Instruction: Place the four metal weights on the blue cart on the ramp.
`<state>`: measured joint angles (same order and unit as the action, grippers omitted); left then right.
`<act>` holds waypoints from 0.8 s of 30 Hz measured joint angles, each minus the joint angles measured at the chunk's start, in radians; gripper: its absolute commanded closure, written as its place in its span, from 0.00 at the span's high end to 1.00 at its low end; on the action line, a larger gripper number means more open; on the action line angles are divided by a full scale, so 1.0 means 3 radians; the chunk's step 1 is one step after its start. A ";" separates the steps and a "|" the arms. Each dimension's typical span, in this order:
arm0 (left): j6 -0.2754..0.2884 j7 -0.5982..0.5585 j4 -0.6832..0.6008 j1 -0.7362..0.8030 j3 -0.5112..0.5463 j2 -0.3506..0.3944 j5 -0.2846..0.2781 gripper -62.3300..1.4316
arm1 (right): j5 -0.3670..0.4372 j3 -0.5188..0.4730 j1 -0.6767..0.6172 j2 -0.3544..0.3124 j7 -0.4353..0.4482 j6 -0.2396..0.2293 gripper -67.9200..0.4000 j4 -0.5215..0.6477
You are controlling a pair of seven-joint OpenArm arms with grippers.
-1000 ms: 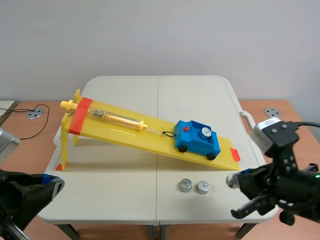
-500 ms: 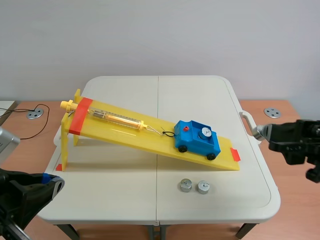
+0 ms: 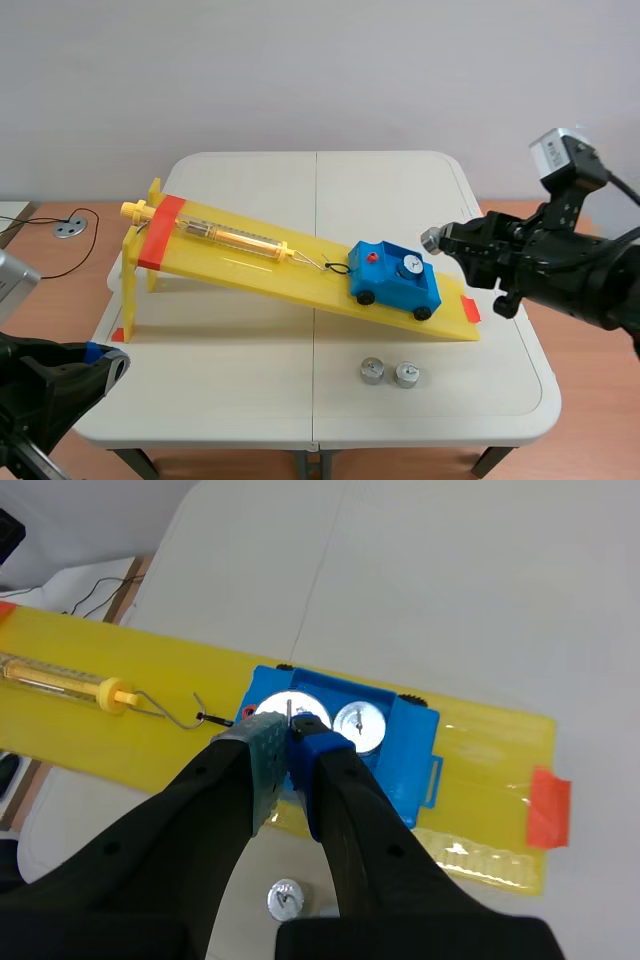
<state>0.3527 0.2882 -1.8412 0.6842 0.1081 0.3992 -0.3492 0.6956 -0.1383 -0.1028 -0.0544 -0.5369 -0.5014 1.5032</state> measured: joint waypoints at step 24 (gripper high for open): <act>0.0000 0.0075 0.0000 0.0000 0.0000 0.0000 0.0000 0.09 | -0.0231 0.0076 0.0268 0.0107 0.0055 0.0024 0.02 -0.0626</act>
<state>0.3527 0.3107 -1.8412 0.6842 0.1081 0.3992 -0.3492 0.6262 -0.1154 -0.0223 -0.0223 -0.5205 -0.4942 1.3155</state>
